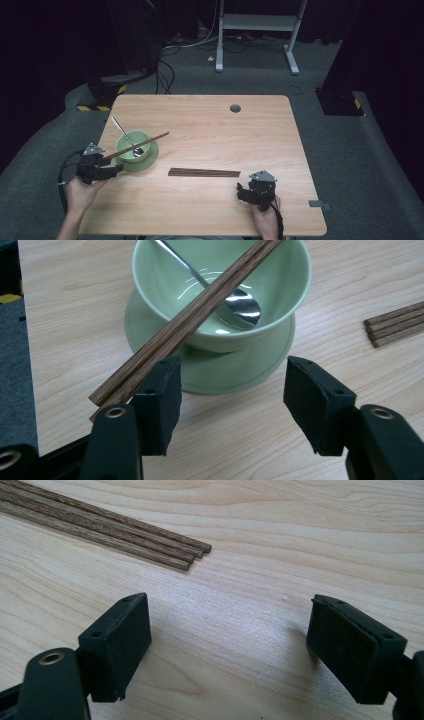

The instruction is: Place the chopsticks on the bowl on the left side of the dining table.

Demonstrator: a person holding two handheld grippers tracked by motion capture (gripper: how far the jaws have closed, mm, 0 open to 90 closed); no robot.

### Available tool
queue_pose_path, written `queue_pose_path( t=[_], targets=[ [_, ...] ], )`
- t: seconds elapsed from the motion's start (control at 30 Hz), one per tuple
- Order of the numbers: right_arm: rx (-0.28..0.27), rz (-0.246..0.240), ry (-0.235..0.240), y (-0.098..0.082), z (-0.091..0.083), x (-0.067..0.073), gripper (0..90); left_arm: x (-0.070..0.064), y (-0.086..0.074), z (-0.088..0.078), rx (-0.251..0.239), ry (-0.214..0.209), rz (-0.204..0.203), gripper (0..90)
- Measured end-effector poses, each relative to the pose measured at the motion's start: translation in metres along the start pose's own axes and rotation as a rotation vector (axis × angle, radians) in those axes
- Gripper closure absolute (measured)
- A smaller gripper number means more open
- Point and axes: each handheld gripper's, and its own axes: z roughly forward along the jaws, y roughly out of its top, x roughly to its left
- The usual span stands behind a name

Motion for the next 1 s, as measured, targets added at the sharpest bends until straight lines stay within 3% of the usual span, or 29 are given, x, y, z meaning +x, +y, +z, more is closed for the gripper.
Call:
queue_pose_path(
  t=[0.47, 1.0],
  targets=[
    [0.001, 0.002, 0.0, 0.0, 0.0, 0.0, 17.1, 0.014, 0.007, 0.008, 0.012, 0.021, -0.035, 40.0],
    [0.001, 0.001, 0.0, 0.0, 0.0, 0.0, 17.1, 0.025, 0.017, 0.014, 0.01, 0.01, -0.078, 40.0]
  ],
)
